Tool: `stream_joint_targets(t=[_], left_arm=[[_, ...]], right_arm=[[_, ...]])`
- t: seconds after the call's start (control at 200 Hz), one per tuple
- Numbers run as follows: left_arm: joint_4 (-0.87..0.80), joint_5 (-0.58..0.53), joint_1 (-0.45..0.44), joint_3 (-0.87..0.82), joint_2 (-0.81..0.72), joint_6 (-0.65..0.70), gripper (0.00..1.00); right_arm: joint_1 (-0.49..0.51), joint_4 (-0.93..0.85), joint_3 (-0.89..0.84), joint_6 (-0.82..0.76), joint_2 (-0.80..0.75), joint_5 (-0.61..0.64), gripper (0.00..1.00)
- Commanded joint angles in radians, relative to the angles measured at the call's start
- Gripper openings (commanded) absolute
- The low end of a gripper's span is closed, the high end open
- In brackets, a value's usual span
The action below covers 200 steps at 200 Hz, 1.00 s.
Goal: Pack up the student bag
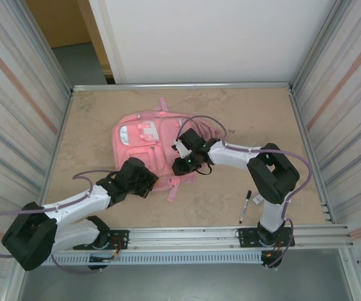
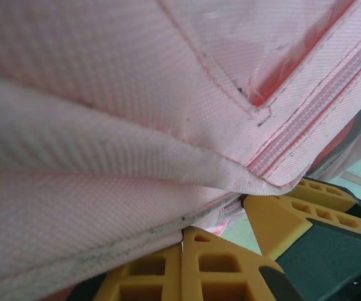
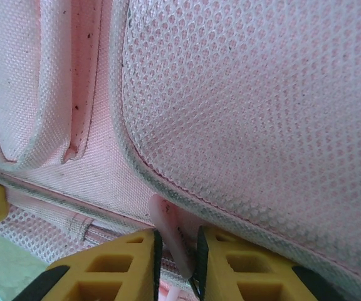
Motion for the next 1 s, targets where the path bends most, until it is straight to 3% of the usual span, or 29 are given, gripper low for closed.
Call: stream_joint_targets(t=[0.0, 0.125, 0.331, 0.611, 0.837, 0.997], left_arm=[[0.005, 0.063, 0.002, 0.019, 0.004, 0.039, 0.0], [0.013, 0.06, 0.003, 0.014, 0.007, 0.038, 0.0], [0.004, 0.024, 0.014, 0.001, -0.029, 0.019, 0.0], [-0.054, 0.055, 0.185, -0.009, -0.152, 0.041, 0.0], [-0.146, 0.172, 0.325, 0.058, -0.146, 0.184, 0.0], [-0.189, 0.286, 0.469, 0.081, -0.084, 0.295, 0.0]], right_arm=[[0.022, -0.012, 0.045, -0.021, 0.063, 0.043, 0.19], [0.05, -0.006, 0.064, -0.002, 0.094, 0.061, 0.16], [0.074, 0.021, -0.02, 0.126, -0.011, 0.293, 0.02], [0.006, 0.023, -0.198, 0.16, -0.215, 0.549, 0.0], [-0.075, 0.022, -0.26, 0.118, -0.316, 0.591, 0.0], [-0.091, 0.067, -0.284, 0.063, -0.429, 0.505, 0.0]])
